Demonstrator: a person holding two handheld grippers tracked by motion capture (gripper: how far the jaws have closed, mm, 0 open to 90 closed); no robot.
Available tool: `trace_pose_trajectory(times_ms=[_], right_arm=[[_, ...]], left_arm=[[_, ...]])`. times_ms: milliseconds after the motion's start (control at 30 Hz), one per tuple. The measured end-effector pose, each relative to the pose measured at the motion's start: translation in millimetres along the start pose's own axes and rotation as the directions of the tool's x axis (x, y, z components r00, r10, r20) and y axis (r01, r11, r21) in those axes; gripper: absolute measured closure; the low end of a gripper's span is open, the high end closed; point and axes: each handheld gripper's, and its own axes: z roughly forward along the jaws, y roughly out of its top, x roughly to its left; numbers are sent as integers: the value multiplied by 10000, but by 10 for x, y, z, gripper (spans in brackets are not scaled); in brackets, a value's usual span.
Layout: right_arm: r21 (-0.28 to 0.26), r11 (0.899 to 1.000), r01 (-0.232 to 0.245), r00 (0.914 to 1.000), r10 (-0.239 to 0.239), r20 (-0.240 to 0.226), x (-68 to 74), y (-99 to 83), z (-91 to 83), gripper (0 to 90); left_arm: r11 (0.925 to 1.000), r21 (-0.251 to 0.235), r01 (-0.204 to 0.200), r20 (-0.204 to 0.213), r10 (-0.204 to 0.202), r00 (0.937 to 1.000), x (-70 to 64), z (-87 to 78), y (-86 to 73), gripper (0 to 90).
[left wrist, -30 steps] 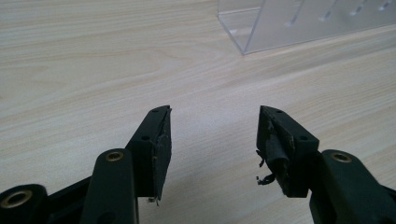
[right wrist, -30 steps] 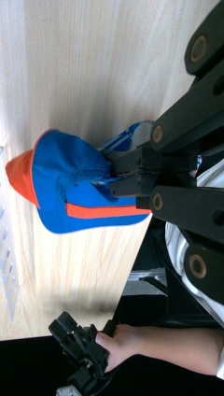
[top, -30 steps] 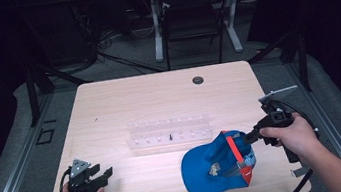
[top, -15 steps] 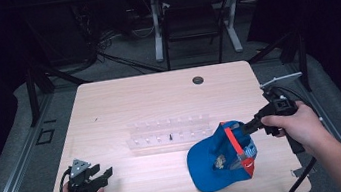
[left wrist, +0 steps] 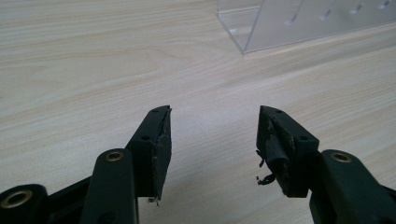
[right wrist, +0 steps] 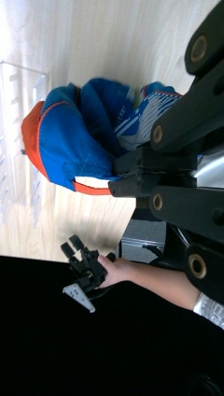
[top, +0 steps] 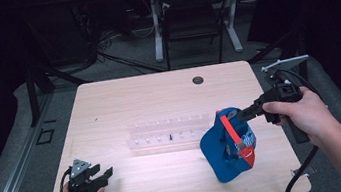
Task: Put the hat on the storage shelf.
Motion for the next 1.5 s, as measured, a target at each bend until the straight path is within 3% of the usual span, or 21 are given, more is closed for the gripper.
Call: trace_pose_trajectory(times_ms=[100,300,500,600,867,1033,1167,1267,1500], right_arm=[[-190,9997,169,9999,-169,9,55,23,-31,900],[-385,9992,52,10000,-49,71,138,82,-109,900],[-660,9978,56,10000,-59,-40,199,146,-193,900],[-865,9962,104,9998,-118,-160,233,164,-208,900],[-1180,9921,423,9974,-488,-533,432,254,-249,900],[-1387,9886,579,9949,-686,-740,584,344,-232,900],[-1486,9866,666,9931,-800,-858,682,408,-187,900],[-1440,9866,773,9921,-905,-874,759,457,-143,900],[-1449,9846,979,9874,-1143,-1097,935,575,6,900]], left_arm=[[9999,-102,-8,-4,8,10000,-11,8,-4,454],[9999,-38,-117,48,117,9999,-21,3,0,454],[9998,103,-194,91,193,9998,-32,-5,9,454],[9998,-61,-172,88,173,9998,-46,5,5,454],[9992,-169,-353,296,357,9989,-149,0,28,454],[9969,-480,-625,683,657,9955,-278,-29,75,456],[9941,-670,-857,959,919,9911,-350,-68,130,480],[9863,-1196,-1132,1330,1289,9827,-492,-129,240,497],[9715,-1609,-1739,1687,2007,9650,-731,-208,389,502]])
